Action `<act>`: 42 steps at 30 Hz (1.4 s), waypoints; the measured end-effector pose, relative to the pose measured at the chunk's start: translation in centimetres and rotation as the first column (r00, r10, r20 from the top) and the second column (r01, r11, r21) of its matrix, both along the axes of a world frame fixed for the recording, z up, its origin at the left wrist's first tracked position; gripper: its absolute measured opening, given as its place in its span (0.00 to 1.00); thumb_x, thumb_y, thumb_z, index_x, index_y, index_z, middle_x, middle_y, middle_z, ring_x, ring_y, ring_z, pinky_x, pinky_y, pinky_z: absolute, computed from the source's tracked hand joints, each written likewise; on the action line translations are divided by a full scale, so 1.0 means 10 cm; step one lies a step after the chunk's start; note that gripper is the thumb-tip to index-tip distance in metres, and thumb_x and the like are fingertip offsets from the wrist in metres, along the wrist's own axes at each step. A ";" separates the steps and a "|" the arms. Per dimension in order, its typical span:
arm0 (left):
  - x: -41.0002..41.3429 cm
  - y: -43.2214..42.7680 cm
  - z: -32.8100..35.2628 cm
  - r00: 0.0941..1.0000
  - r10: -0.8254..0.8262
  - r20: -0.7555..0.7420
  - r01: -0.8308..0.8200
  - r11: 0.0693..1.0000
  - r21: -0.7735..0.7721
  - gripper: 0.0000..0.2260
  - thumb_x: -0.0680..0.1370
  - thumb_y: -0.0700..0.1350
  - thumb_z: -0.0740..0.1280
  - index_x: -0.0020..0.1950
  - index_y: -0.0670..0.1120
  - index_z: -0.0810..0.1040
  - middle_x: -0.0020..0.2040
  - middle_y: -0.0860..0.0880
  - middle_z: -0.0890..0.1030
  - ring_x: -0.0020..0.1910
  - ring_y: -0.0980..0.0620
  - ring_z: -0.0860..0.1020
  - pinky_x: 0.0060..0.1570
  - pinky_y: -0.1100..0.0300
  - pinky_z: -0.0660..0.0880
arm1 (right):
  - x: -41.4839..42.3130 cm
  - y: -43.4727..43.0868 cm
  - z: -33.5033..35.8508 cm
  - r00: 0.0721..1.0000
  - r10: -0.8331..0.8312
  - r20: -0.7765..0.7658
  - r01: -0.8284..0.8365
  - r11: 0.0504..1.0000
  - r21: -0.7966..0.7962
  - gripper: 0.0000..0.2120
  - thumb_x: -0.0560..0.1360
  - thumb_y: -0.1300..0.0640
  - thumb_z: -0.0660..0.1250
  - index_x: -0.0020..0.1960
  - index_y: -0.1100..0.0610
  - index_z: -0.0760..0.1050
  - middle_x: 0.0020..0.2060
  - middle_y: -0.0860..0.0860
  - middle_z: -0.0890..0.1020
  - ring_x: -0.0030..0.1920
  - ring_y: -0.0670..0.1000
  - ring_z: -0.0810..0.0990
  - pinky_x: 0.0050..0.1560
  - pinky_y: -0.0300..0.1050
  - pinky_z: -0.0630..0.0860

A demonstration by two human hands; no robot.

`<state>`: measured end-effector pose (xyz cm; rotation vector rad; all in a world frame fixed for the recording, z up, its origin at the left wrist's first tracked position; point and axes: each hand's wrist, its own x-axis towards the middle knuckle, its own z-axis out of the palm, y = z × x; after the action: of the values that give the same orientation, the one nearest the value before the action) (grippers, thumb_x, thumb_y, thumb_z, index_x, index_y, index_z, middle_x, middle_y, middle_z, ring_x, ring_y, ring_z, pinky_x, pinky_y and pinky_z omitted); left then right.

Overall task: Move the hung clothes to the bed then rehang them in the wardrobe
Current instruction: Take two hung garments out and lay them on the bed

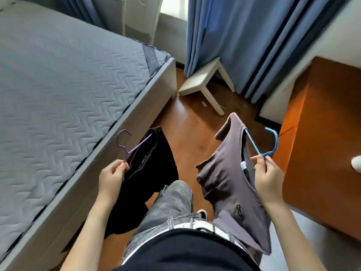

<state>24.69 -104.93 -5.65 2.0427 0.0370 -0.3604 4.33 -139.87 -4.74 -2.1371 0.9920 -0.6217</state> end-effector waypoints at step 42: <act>6.52 -4.23 0.77 0.940 0.230 0.251 -0.256 0.964 0.077 0.11 0.79 0.42 0.61 0.39 0.43 0.78 0.24 0.56 0.73 0.27 0.58 0.68 0.32 0.65 0.65 | 7.81 -4.16 0.20 0.923 0.353 0.151 -0.370 0.924 0.099 0.14 0.79 0.48 0.56 0.43 0.50 0.78 0.34 0.41 0.79 0.32 0.57 0.76 0.39 0.55 0.75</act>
<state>89.86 -147.21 2.02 2.1460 0.1625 0.0465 82.47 -181.48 -2.76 -2.0661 0.5279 -0.4932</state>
